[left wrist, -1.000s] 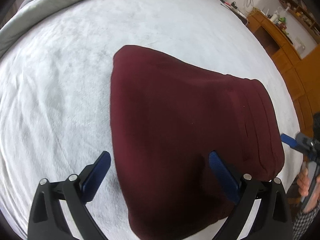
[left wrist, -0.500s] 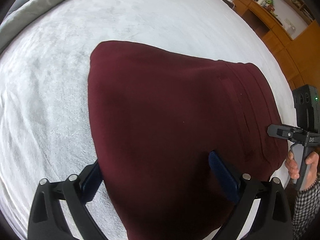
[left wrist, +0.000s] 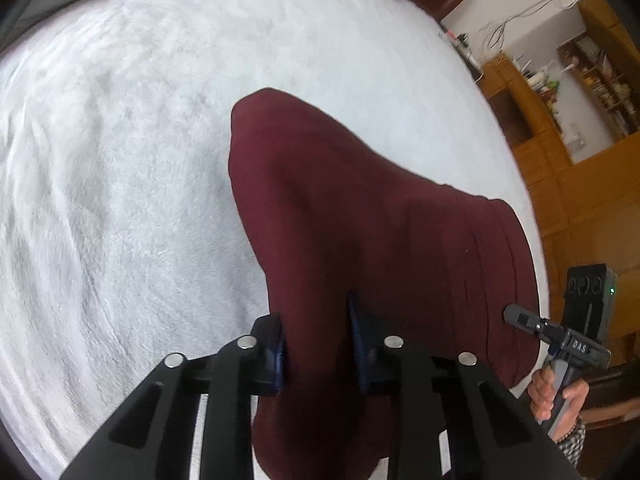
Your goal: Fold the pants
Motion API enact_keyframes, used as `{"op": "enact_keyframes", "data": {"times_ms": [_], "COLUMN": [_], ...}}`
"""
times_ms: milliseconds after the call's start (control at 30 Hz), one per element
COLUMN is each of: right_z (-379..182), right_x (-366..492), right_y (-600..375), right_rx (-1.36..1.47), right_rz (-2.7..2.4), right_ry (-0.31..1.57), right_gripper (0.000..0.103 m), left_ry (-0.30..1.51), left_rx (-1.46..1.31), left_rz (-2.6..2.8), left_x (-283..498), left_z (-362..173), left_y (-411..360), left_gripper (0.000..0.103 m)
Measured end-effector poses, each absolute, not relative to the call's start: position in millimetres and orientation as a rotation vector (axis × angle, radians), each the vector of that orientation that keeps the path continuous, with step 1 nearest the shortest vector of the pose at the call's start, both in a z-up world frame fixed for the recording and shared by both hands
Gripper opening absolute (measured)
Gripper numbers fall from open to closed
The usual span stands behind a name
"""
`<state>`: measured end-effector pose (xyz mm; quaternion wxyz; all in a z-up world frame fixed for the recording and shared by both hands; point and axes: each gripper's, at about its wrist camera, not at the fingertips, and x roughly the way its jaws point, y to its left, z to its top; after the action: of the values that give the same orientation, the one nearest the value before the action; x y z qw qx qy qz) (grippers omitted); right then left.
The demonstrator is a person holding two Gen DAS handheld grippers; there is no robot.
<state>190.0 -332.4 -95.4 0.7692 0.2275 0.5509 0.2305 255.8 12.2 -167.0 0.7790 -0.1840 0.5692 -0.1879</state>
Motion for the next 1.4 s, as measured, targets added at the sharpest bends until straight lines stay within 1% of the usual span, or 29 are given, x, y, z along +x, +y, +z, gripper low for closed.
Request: {"op": "enact_keyframes", "data": {"times_ms": [200, 400, 500, 567, 600, 633, 667, 700, 733, 767, 800, 833, 867, 900, 967, 1000, 1033, 1167, 1200, 1267, 1333, 1367, 1400], "right_z": [-53.9, -33.3, -48.9, -72.8, -85.2, -100.1, -109.5, -117.6, -122.8, -123.4, -122.2, -118.6, -114.8, -108.7, -90.3, -79.2, -67.2, -42.9, -39.7, -38.7, -46.9, -53.7, -63.4], "right_x": [195.4, 224.6, 251.1, 266.5, 271.6, 275.5, 277.1, 276.7, 275.1, 273.3, 270.7, 267.0, 265.6, 260.6, 244.2, 235.2, 224.5, 206.6, 202.7, 199.7, 201.1, 204.1, 207.9], "right_y": [-330.4, -338.7, -342.1, -342.3, -342.8, -343.2, -344.2, -346.2, -350.8, -353.7, -356.7, -358.8, -358.3, -359.7, -363.7, -363.7, -361.4, -338.3, -332.4, -320.0, -315.0, -313.1, -312.7], "right_rx": [0.432, 0.403, 0.399, 0.397, 0.393, 0.368, 0.338, 0.326, 0.35, 0.368, 0.386, 0.393, 0.395, 0.396, 0.37, 0.346, 0.33, 0.317, 0.325, 0.298, 0.222, 0.195, 0.175], "right_rz": [0.517, 0.497, 0.482, 0.455, 0.436, 0.398, 0.365, 0.347, 0.358, 0.363, 0.36, 0.349, 0.34, 0.33, 0.298, 0.286, 0.296, 0.442, 0.483, 0.513, 0.445, 0.406, 0.361], "right_ry": [1.129, 1.056, 1.069, 1.116, 1.146, 1.181, 1.2, 1.207, 1.206, 1.205, 1.205, 1.197, 1.19, 1.18, 1.136, 1.107, 1.075, 1.024, 1.013, 1.015, 1.041, 1.065, 1.095], "right_gripper": [0.037, 0.037, 0.038, 0.038, 0.04, 0.044, 0.048, 0.053, 0.057, 0.058, 0.062, 0.063, 0.063, 0.063, 0.063, 0.063, 0.063, 0.063, 0.063, 0.063, 0.062, 0.06, 0.055], "left_ry": [1.118, 1.046, 1.05, 1.095, 1.132, 1.165, 1.183, 1.188, 1.182, 1.172, 1.164, 1.158, 1.157, 1.153, 1.123, 1.099, 1.075, 0.999, 0.985, 0.973, 0.989, 0.998, 1.014], "left_rx": [-0.453, -0.421, -0.401, -0.397, -0.388, -0.366, -0.347, -0.337, -0.331, -0.308, -0.296, -0.282, -0.274, -0.259, -0.237, -0.209, -0.2, -0.225, -0.237, -0.241, -0.18, -0.152, -0.12], "left_rz": [-0.474, -0.465, -0.429, -0.408, -0.391, -0.361, -0.343, -0.337, -0.332, -0.326, -0.324, -0.317, -0.306, -0.275, -0.234, -0.198, -0.178, -0.218, -0.239, -0.27, -0.281, -0.272, -0.258], "left_x": [261.3, 293.3, 319.2, 334.9, 339.7, 342.1, 344.7, 345.5, 345.2, 343.5, 340.5, 338.3, 334.1, 329.5, 317.6, 309.3, 300.9, 269.5, 262.3, 252.6, 253.2, 254.4, 255.5], "left_z": [-130.0, -121.9, -134.9, -146.7, -161.0, -172.3, -182.6, -193.3, -194.6, -194.0, -192.3, -189.1, -186.5, -181.0, -170.4, -162.7, -155.4, -128.5, -122.7, -118.7, -126.2, -129.5, -137.8], "left_y": [12.2, -2.7, -1.5, -4.6, -7.2, -7.8, -9.0, -10.2, -10.8, -12.6, -12.8, -13.2, -11.6, -7.3, 4.5, 6.9, 8.6, 8.4, 4.3, 2.7, -12.6, -17.5, -19.8], "left_gripper": [0.022, 0.022, 0.022, 0.023, 0.024, 0.025, 0.029, 0.034, 0.037, 0.042, 0.046, 0.048, 0.056, 0.061, 0.063, 0.069, 0.071, 0.072, 0.075, 0.078, 0.079, 0.079, 0.079]}}
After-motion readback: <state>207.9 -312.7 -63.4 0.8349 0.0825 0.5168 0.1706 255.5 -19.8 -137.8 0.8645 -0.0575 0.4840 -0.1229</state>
